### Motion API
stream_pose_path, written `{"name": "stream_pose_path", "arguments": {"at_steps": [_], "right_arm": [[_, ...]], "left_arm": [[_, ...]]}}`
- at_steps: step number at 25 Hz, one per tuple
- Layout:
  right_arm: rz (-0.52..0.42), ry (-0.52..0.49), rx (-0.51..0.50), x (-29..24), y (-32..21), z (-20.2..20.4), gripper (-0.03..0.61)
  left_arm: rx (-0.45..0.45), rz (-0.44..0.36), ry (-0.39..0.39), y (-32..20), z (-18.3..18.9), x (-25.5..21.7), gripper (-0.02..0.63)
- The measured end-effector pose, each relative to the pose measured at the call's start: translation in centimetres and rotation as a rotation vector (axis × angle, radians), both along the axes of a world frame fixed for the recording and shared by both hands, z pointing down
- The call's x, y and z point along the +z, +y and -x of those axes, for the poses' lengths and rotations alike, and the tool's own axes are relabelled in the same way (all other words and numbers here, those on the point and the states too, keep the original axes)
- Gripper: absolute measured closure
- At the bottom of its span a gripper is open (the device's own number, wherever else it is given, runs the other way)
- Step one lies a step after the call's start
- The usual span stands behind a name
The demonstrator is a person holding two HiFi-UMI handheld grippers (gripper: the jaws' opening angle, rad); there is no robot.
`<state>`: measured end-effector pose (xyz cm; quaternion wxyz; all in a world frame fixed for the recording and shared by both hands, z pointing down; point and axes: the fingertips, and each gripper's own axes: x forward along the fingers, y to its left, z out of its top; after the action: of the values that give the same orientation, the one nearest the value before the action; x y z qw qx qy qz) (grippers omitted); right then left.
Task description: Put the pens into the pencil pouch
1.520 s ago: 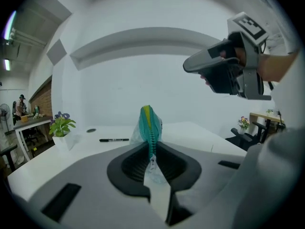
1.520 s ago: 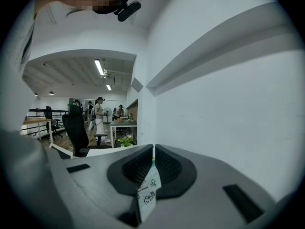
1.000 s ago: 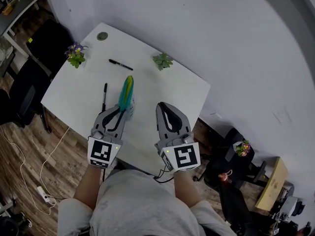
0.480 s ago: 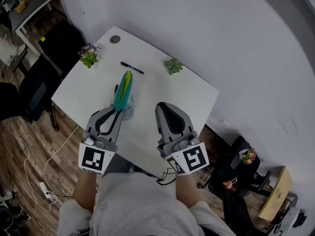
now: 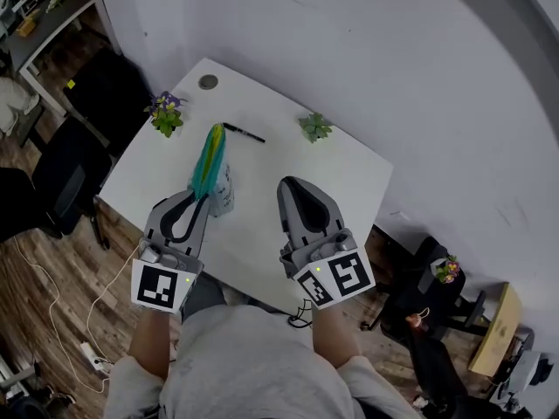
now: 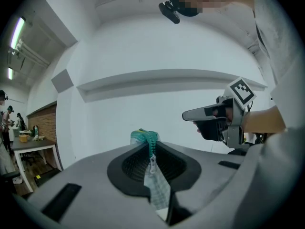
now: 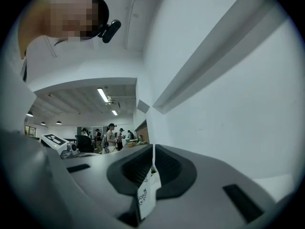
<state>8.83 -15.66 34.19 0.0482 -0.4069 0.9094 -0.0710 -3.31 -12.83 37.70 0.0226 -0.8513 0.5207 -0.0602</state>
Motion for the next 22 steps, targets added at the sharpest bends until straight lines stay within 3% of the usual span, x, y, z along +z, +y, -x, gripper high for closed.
{"name": "stream_pose_path", "arguments": {"at_steps": [7, 22], "right_arm": [[0.174, 0.058, 0.119, 2.5, -2.8, 3.8, 0.543], [0.598, 0.144, 0.155, 14.7, -5.3, 11.4, 0.541]], "left_arm": [[0.104, -0.003, 0.002, -2.1, 4.2, -0.6, 0.554], [0.226, 0.025, 0.013, -4.4, 11.8, 1.0, 0.554]]}}
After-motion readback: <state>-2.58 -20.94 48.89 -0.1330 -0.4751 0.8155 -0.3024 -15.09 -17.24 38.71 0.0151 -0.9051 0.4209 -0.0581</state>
